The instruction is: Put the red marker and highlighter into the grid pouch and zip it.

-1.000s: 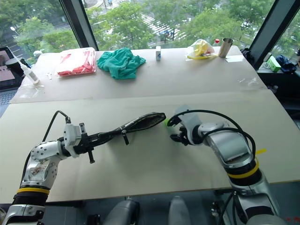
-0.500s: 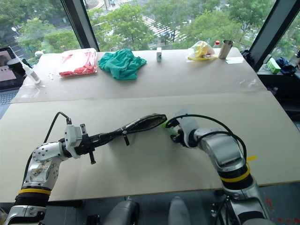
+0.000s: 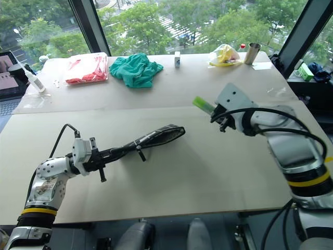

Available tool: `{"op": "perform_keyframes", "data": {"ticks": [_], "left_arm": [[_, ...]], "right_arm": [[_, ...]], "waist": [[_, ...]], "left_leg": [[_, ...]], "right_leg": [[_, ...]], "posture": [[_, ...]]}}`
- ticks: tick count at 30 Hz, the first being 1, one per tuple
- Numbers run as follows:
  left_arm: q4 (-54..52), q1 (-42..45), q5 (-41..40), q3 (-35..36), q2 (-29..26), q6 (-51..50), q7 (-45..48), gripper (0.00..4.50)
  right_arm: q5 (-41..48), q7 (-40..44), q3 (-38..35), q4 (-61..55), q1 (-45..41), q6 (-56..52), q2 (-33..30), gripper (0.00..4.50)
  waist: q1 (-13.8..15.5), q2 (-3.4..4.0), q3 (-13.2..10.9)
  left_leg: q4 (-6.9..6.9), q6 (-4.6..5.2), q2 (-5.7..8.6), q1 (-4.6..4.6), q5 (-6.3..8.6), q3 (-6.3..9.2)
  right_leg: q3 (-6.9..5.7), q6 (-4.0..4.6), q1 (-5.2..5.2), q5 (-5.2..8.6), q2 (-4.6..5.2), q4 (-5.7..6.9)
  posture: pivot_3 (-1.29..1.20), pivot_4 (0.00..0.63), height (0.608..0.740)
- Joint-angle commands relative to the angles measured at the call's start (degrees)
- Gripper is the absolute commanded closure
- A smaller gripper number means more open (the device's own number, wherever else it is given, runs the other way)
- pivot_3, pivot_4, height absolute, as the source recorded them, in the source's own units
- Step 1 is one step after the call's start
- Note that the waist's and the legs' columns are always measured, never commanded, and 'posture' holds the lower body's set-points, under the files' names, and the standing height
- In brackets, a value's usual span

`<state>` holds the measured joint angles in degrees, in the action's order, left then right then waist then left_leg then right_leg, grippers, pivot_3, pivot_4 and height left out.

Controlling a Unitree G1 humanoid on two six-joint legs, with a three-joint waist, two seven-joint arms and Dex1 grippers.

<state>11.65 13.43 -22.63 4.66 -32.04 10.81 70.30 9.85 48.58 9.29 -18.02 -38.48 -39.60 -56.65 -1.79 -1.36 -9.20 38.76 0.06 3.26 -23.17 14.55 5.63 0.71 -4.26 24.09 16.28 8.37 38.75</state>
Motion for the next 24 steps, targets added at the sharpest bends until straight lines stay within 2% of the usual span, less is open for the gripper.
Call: {"op": "perform_keyframes", "data": {"ticks": [1,5,10,16,24], "left_arm": [[-0.5,0.8,-0.3,0.2,-0.2,0.9,0.1,4.50],[-2.5,0.7,-0.3,-0.6,0.2,-0.2,-0.7,4.50],[-4.0,0.5,-0.6,-1.0,0.0,-1.2,-1.1,4.50],[-4.7,0.7,-0.7,-1.4,0.0,-1.8,-1.3,4.50],[-3.7,0.7,-0.4,-1.8,0.5,-1.2,-1.0,4.50]], "right_arm": [[2.3,9.1,0.6,-7.8,0.7,7.3,-2.1,3.51],[-0.1,14.3,3.2,-11.4,1.3,12.5,-4.4,3.51],[-6.8,14.6,7.2,-10.0,0.3,16.2,-3.9,3.51],[-14.9,13.7,12.3,-5.2,-2.9,16.8,0.5,3.51],[-20.3,16.0,15.6,-2.1,-5.5,18.2,4.2,3.51]], "waist": [[-0.2,-0.01,0.0],[-0.5,0.00,0.0],[-0.3,0.00,0.0],[-0.4,0.00,0.0],[-0.3,0.00,0.0]], "left_leg": [[0.02,0.01,-0.01,0.00,0.00,0.01],[0.07,0.01,0.00,-0.02,0.00,0.00],[0.11,-0.01,0.01,-0.02,0.00,0.01],[0.09,-0.04,0.01,-0.03,-0.02,0.00],[0.10,-0.05,0.02,-0.04,-0.03,0.02]], "right_leg": [[-0.02,0.00,-0.04,0.00,-0.01,-0.01],[0.02,0.00,-0.02,0.00,0.00,0.01],[0.02,0.00,-0.04,0.00,0.00,0.00],[0.04,0.00,0.03,0.00,0.00,0.04],[0.04,0.00,0.03,0.00,0.01,0.03]], "posture": [[0.00,0.150,0.740],[0.00,0.150,0.740],[0.00,0.150,0.740],[0.00,0.150,0.740],[0.00,0.150,0.740]]}}
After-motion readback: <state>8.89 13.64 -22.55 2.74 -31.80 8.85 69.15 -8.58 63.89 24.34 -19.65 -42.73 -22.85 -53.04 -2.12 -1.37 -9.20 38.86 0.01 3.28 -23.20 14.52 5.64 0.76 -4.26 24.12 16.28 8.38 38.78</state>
